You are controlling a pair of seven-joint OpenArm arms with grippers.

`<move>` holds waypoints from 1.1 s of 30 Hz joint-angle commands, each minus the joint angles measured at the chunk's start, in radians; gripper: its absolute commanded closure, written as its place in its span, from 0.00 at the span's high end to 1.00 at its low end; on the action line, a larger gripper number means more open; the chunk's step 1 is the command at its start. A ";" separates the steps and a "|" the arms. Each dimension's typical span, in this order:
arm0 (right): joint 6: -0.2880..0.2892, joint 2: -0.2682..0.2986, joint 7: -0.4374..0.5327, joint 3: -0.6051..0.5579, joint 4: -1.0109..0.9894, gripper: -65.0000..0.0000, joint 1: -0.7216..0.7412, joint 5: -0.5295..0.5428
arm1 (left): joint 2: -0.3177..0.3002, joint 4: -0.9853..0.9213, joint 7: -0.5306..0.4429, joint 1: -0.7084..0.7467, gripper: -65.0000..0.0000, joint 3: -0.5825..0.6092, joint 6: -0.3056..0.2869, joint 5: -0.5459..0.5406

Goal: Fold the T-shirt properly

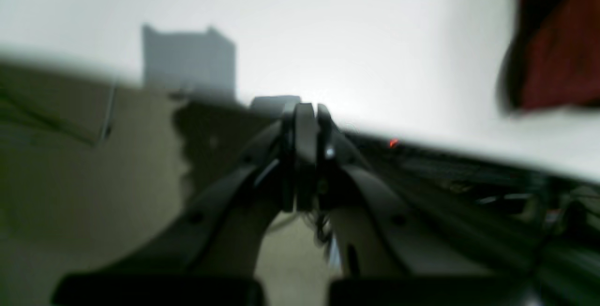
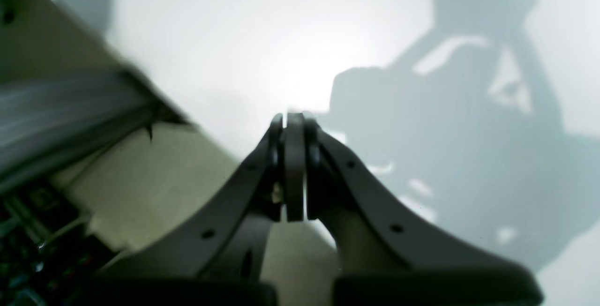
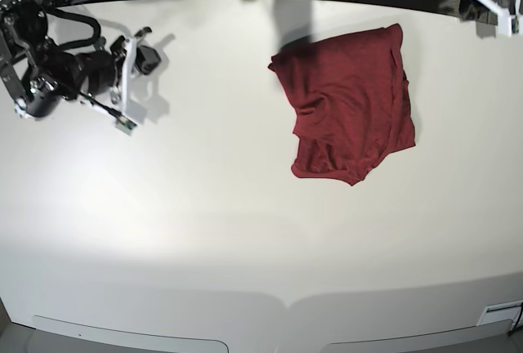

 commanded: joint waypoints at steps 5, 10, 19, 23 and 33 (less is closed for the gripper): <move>-0.001 0.085 -0.043 0.059 0.037 0.00 -0.126 0.055 | 0.048 0.014 -0.014 0.132 0.00 -0.063 -0.005 0.029; 0.000 0.121 -0.055 0.059 0.046 0.00 -0.267 0.054 | 0.100 0.012 -0.042 0.231 0.00 -0.065 -0.013 0.104; 0.034 0.097 0.079 0.052 -0.008 0.00 -0.568 -0.090 | 0.187 -0.089 -0.120 0.260 0.00 -0.063 -0.152 0.163; 0.034 0.039 0.152 0.021 -0.120 0.00 -0.633 -0.235 | 0.186 -0.249 -0.183 0.223 0.00 -0.063 -0.166 0.206; 0.045 -0.175 0.304 -0.075 -0.528 0.00 -0.641 -0.518 | 0.160 -0.723 -0.394 0.013 0.00 -0.063 -0.166 0.480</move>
